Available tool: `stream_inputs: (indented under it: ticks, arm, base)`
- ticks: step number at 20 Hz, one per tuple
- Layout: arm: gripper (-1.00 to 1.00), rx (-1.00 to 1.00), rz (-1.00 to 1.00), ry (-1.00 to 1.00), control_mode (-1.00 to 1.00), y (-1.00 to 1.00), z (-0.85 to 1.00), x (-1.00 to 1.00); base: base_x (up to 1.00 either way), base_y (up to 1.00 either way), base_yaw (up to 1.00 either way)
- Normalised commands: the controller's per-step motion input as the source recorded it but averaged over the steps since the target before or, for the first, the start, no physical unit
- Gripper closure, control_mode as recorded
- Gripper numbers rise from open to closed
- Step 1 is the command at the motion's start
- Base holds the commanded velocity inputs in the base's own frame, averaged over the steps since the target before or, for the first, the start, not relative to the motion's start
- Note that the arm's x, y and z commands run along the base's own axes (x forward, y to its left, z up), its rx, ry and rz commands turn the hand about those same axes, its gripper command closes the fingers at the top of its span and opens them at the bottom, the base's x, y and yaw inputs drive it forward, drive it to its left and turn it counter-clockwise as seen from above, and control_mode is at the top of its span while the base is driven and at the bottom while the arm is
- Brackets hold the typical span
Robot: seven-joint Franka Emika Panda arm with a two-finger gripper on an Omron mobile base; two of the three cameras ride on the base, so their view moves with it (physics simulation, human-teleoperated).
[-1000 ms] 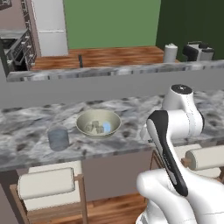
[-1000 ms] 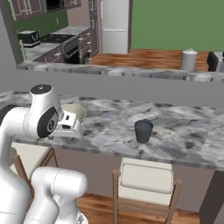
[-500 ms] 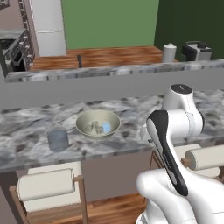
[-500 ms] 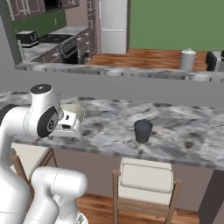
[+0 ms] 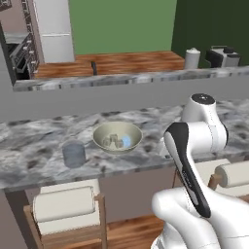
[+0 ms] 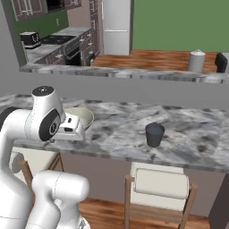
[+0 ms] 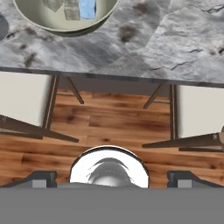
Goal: There are four ice cubes in the ice bowl. Place two ice cubes in each glass of water.
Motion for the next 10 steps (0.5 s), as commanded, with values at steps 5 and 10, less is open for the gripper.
stream_inputs:
  ticks: [5, 10]
  arm:
    - [-1.00, 0.00, 0.00, 0.00, 1.00, 0.00, 0.00, 0.00]
    - [-1.00, 0.00, 0.00, 0.00, 1.00, 0.00, 0.00, 0.00]
  base:
    - [0.28, 0.53, 0.00]
    - [0.53, 0.19, 0.00]
